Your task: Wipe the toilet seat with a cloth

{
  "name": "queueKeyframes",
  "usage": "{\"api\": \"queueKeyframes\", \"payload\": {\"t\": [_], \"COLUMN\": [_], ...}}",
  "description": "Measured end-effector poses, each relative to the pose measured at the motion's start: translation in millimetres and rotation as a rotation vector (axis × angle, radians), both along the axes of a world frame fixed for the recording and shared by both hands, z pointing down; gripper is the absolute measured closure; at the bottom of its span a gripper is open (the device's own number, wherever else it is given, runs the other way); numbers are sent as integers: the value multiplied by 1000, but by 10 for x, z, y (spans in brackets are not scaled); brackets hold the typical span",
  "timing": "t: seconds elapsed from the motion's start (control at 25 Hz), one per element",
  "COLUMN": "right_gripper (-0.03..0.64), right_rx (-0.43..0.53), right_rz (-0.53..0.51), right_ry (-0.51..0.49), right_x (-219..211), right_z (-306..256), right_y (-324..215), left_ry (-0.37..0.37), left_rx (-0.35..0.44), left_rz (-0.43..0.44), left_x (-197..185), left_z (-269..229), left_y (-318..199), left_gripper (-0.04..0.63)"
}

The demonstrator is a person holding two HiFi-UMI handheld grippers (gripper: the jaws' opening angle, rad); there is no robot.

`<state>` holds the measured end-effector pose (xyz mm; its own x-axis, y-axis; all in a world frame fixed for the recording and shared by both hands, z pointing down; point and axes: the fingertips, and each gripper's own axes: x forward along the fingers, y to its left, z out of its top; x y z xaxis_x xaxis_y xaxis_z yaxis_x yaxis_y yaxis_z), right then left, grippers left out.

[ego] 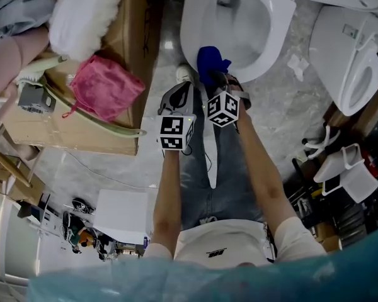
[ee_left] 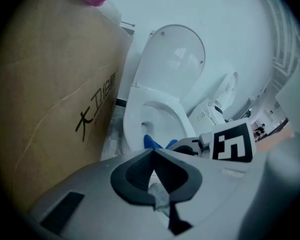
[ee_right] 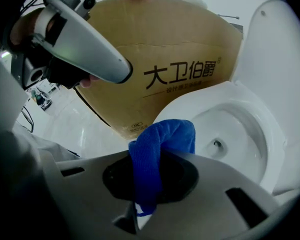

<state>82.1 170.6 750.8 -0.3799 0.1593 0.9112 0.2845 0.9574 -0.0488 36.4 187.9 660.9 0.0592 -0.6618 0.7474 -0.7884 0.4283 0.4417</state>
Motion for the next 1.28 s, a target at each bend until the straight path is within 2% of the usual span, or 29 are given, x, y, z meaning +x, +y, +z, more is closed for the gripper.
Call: {"api": "queueKeyframes", "payload": {"t": [0.48,0.8,1.28], "right_gripper": [595,595,595], "right_rx": [-47,-69,-81], "right_rz": [-197,-270,-320], "right_ry": [-48,-77,-108], "right_x": [-478,-773,-1117], "right_z": [-10,-14,-22], "right_y": [-27,-134,-392], "left_ry": [-10,-13,-12], "left_rx": [-43,-57,-61], "left_rz": [-113,-154,-226], "left_x": [-204,-290,-424], "left_z": [69,92,111], "left_y": [62,-28,-193], "left_gripper": [586,586,586]}}
